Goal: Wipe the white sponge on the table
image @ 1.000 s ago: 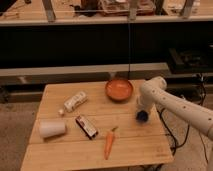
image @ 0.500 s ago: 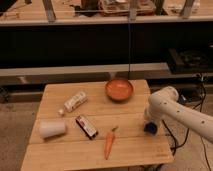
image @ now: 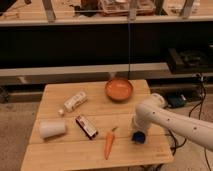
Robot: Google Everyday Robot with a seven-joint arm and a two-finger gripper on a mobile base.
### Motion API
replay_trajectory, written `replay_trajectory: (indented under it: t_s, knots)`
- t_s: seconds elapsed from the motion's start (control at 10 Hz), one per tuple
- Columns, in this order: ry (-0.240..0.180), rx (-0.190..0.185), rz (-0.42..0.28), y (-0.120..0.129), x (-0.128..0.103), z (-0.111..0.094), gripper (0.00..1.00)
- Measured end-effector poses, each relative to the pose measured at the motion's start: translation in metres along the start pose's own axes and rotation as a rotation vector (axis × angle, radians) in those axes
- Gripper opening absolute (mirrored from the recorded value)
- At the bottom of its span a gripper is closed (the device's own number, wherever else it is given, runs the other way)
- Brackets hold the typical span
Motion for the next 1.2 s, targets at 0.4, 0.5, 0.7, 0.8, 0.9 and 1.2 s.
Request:
replay_trajectory:
  t_s: [0.4, 0.5, 0.7, 0.8, 0.9, 1.2]
  knots:
    - [0.009, 0.054, -0.1, -0.053, 0.033, 0.015, 0.0]
    - [0.024, 0.057, -0.114, -0.058, 0.049, 0.016, 0.0]
    - [0.053, 0.06, -0.12, -0.06, 0.083, 0.014, 0.0]
    - [0.065, 0.058, -0.117, -0.057, 0.099, 0.013, 0.0]
    - [0.072, 0.052, -0.106, -0.051, 0.109, 0.012, 0.0]
    - [0.096, 0.006, 0.0, 0.013, 0.128, 0.007, 0.0]
